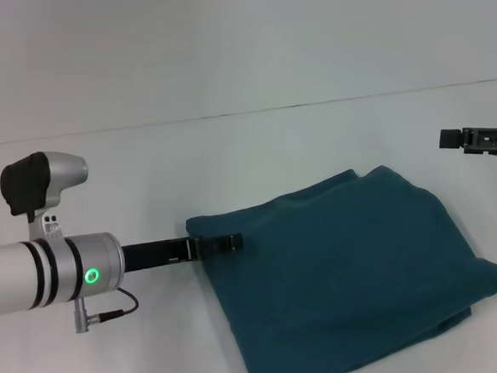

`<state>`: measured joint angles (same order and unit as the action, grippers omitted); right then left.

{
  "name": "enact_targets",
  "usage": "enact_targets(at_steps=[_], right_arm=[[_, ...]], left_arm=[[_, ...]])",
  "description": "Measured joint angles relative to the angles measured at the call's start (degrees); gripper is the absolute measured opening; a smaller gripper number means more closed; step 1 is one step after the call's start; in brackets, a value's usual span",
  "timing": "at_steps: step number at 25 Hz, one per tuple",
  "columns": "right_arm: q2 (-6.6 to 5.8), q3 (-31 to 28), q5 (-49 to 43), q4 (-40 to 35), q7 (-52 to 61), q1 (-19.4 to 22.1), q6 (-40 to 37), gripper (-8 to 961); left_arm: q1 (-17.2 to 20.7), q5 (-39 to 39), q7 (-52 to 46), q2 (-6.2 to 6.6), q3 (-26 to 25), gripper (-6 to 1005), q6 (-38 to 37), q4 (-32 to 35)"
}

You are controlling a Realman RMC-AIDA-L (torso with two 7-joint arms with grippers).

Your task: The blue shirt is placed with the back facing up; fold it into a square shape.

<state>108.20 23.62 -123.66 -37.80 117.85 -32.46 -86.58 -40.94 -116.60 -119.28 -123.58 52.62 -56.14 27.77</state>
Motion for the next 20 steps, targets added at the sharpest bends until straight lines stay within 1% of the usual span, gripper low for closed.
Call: enact_targets(at_steps=[6,17,19,20], right_arm=[[0.09,0.0,0.0,0.0,0.0,0.0,0.0,945],[0.15,0.0,0.0,0.0,0.0,-0.1,0.0,944],[0.2,0.0,0.0,0.0,0.0,-0.1,0.0,944],[0.22,0.0,0.0,0.0,0.0,-0.1,0.0,944]], left_arm=[[-0.3,0.0,0.0,-0.11,1.2,932,0.5,0.1],[-0.4,0.0,1.5,-0.25,2.4,860,0.9,0.7],[-0.4,0.1,1.6,-0.26,2.4,646,0.9,0.8],[-0.4,0.1,1.6,-0.26,2.4,607,1.0,0.8]])
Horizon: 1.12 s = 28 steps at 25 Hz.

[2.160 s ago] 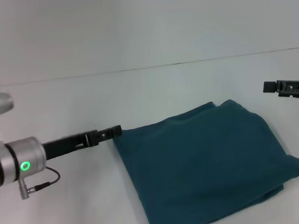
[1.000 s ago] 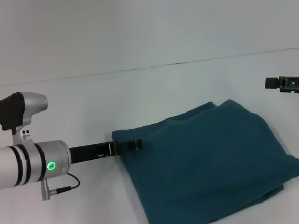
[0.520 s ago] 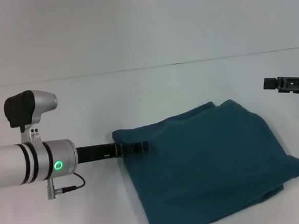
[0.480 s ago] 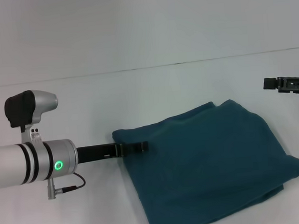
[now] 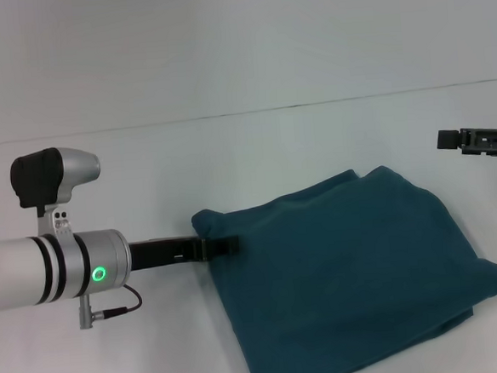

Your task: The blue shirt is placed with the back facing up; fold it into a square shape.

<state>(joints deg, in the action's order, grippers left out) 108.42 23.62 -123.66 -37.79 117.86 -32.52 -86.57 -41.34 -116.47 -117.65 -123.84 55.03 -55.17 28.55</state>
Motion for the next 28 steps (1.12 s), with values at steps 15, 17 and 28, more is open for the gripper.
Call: enact_targets(at_steps=[15,17,28], right_arm=[[1.29,-0.2,0.0,0.6,-1.2,-0.1,1.1,945],[1.37,-0.1,0.0,0.6,-1.2,-0.2,1.2,945],[1.45,-0.4,0.0,0.6,-1.2,-0.3,1.3,940]], left_arm=[[-1.4,0.4,0.9,0.36,-0.3,6,4.6,0.3],[-1.8,0.3,0.8,0.47,-0.2,5,4.4,0.2],[-1.4,0.4,0.9,0.49,-1.0,5,5.0,1.0]])
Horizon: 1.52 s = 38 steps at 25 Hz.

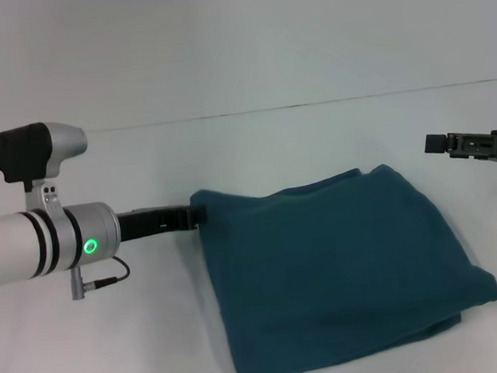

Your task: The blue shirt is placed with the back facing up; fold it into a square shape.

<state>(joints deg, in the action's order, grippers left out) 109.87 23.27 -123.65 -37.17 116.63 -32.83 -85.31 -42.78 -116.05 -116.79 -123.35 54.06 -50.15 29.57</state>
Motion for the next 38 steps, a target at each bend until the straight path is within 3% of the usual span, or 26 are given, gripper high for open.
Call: enact_targets(at_steps=[21,28,34,37,38], right_arm=[[0.2,0.3,0.0,0.7,-0.3,-0.4,0.1,938],[0.55,0.4,0.0,0.8,-1.4,-0.5,0.2,938],[0.8,0.3,0.0,0.8,-3.0,-0.3,0.2,938],[1.01,-0.2,0.4,0.8,-5.7,-0.1,-0.3,938],[1.05,-0.3,0.9,0.8,-7.1,0.0,-0.8,938]], left_arm=[[-0.2,-0.3,0.0,1.27,-0.7,67,5.3,1.3],[3.8,0.1,0.6,0.92,-1.3,87,4.4,6.8],[8.4,1.3,2.0,0.45,-4.9,105,-1.4,15.6],[11.0,4.5,3.1,-0.11,-9.4,319,-12.0,19.2],[11.7,6.2,4.2,-0.22,-10.6,340,-15.8,19.8]])
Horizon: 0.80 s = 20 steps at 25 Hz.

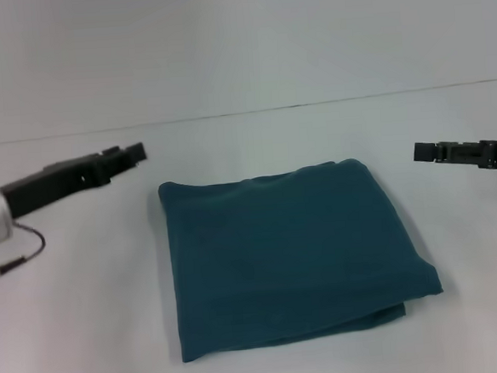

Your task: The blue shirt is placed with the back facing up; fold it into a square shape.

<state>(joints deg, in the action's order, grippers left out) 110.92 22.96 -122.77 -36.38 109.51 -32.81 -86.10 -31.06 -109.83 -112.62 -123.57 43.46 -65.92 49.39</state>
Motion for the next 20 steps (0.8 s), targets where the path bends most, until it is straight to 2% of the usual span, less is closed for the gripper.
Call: enact_targets(at_steps=[3,6,11,15,20], right_arm=[[0.23,0.0,2.4,0.3,-5.4,0.8,-2.2,938],[0.65,-0.1,5.4,1.8,-11.8,1.7,-5.3,938],[1.67,0.4,8.6,3.7,-19.7,2.5,-11.3,937],[3.6,3.3,8.2,3.7,-26.0,2.5,-11.9,937],[6.1,6.7,7.9,3.7,-30.2,2.2,-7.2,937]], left_arm=[[2.5,5.4,5.0,-0.29,-2.7,403,-13.2,0.1],[4.2,7.5,9.1,-0.59,-3.5,466,-21.2,-1.1],[6.5,7.5,14.6,-0.79,-3.4,593,-25.4,-3.0],[8.1,6.1,21.3,-0.77,-3.5,720,-28.1,-3.7],[9.2,2.9,30.7,-0.78,-3.7,899,-29.2,-4.1]])
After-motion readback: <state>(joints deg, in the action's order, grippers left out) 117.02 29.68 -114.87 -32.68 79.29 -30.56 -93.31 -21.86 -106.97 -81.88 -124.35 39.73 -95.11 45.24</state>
